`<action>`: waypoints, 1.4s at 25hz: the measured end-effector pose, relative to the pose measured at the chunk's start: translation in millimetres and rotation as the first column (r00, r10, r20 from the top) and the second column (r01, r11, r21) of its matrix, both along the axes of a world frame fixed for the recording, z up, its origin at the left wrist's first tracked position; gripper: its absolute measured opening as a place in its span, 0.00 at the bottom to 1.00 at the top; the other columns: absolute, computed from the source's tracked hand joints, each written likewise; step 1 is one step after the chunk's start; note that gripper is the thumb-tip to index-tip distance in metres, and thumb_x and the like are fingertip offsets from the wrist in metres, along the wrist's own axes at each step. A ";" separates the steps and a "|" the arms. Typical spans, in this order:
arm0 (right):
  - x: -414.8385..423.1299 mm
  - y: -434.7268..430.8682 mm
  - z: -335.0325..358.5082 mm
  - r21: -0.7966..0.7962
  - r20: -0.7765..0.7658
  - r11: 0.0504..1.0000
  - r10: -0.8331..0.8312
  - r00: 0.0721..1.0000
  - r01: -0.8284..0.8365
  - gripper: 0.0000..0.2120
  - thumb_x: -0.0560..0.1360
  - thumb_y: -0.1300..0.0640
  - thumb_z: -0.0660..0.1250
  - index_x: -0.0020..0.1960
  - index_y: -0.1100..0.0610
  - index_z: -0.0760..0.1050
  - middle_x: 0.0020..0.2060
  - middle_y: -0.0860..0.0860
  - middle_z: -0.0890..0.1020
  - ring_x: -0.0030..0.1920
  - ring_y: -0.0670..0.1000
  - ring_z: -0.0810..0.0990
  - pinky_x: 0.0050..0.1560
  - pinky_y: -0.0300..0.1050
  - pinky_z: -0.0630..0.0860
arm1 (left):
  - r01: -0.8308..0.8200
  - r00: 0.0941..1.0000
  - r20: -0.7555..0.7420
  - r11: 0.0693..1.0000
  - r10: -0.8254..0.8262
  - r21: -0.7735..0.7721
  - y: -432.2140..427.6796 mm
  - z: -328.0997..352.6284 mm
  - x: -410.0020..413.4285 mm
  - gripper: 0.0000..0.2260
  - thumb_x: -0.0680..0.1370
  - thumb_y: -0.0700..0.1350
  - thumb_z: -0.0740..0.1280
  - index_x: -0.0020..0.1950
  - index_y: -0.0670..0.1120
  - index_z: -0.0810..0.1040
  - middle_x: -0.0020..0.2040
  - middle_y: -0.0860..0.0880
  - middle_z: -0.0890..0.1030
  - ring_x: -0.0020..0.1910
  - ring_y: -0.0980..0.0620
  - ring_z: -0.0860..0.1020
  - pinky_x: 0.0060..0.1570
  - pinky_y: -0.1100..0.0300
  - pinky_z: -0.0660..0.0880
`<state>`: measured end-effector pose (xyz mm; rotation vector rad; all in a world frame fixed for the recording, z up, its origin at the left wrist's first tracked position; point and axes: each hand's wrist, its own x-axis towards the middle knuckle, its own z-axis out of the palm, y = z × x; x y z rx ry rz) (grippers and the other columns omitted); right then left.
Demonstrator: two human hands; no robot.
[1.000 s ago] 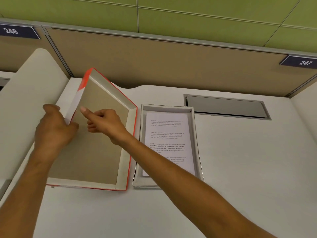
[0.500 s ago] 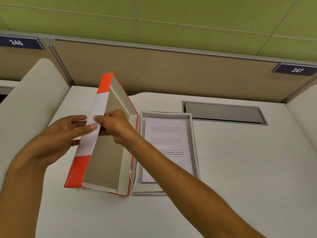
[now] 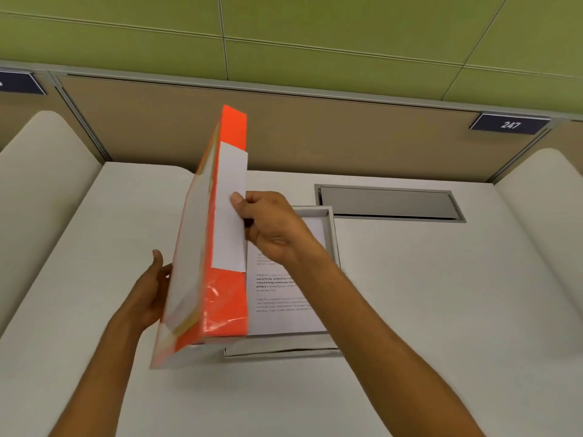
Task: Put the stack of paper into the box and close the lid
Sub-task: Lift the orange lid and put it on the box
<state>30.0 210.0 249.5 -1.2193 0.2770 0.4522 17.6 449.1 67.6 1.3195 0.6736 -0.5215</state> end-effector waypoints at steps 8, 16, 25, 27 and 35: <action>-17.6 -105.2 -28.6 -0.358 0.157 0.929 -0.038 0.987 0.093 0.16 0.76 0.41 0.66 0.48 0.54 0.80 0.45 0.53 0.87 0.42 0.50 0.87 0.43 0.44 0.84 | 0.108 0.944 0.280 0.964 -0.176 0.242 -41.6 12.3 0.7 0.28 0.71 0.75 0.58 0.66 0.64 0.76 0.61 0.54 0.83 0.56 0.49 0.84 0.56 0.48 0.80; -41.9 -162.6 -133.7 -0.704 0.146 0.702 -0.011 0.989 0.112 0.26 0.79 0.36 0.50 0.75 0.41 0.55 0.63 0.49 0.78 0.53 0.50 0.82 0.53 0.49 0.81 | 0.140 0.839 0.314 0.735 -0.444 0.664 -100.7 -10.7 -7.2 0.30 0.79 0.65 0.47 0.80 0.57 0.56 0.52 0.61 0.77 0.47 0.57 0.79 0.47 0.63 0.76; -46.4 -181.5 -198.4 -0.733 0.129 0.667 -0.059 0.990 0.135 0.25 0.82 0.43 0.50 0.78 0.45 0.56 0.61 0.48 0.79 0.50 0.47 0.80 0.55 0.48 0.79 | 0.127 0.813 0.257 0.590 -0.523 0.797 -124.9 -41.3 -1.2 0.26 0.83 0.57 0.50 0.81 0.53 0.52 0.56 0.42 0.78 0.50 0.49 0.77 0.51 0.54 0.75; -45.9 -183.4 -205.3 -0.726 0.141 0.673 -0.058 0.988 0.143 0.24 0.83 0.43 0.50 0.78 0.45 0.56 0.58 0.45 0.78 0.46 0.43 0.80 0.48 0.38 0.78 | 0.125 0.807 0.261 0.586 -0.529 0.800 -126.6 -45.6 0.6 0.26 0.83 0.56 0.50 0.81 0.53 0.52 0.58 0.41 0.78 0.51 0.48 0.76 0.51 0.54 0.74; -42.9 -187.1 -218.7 -0.759 0.123 0.645 0.008 0.992 0.089 0.25 0.82 0.42 0.49 0.78 0.46 0.55 0.61 0.51 0.79 0.51 0.48 0.80 0.57 0.48 0.80 | 0.153 0.813 0.201 0.533 -0.547 0.832 -124.9 -54.3 1.9 0.29 0.82 0.59 0.48 0.81 0.51 0.54 0.65 0.40 0.76 0.59 0.41 0.78 0.58 0.47 0.76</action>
